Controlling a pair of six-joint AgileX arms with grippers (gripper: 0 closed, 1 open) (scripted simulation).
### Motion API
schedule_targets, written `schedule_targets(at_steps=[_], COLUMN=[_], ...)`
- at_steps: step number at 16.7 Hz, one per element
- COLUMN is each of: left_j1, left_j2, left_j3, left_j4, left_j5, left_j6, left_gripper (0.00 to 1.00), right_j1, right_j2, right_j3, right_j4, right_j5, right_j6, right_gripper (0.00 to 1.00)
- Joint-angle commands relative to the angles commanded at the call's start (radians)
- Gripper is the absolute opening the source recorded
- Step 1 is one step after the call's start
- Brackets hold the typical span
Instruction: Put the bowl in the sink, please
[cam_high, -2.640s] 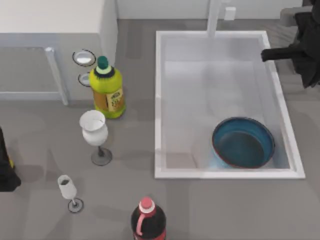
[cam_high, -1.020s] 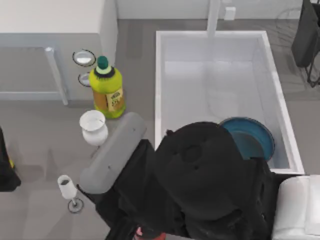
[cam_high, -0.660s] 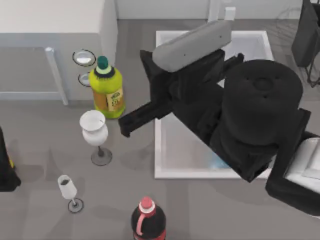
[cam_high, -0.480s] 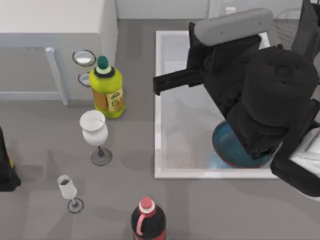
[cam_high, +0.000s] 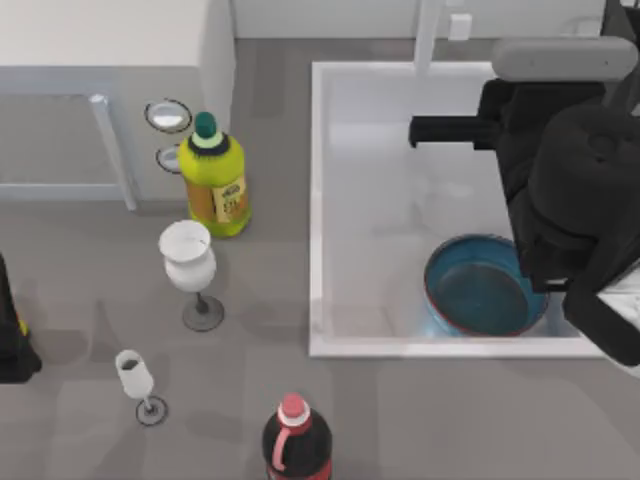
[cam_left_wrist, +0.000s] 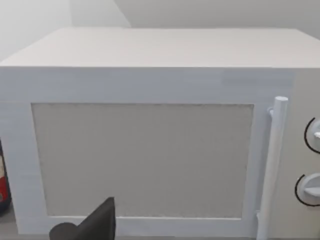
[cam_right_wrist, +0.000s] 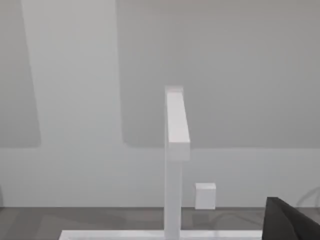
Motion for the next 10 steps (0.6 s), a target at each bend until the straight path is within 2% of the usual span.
schedule_targets(at_steps=[6,10], left_j1=[0.000,0.000], left_j2=[0.000,0.000], left_j3=[0.000,0.000], left_j4=[0.000,0.000], left_j5=[0.000,0.000], left_j6=[0.000,0.000], left_gripper=[1.00,1.00], right_j1=[0.004,0.007], right_j2=[-0.002,0.072], right_j3=[0.002,-0.007], right_j4=[0.000,0.077], right_j5=[-0.001,0.002], right_j6=[0.000,-0.001], right_gripper=[0.00,0.00])
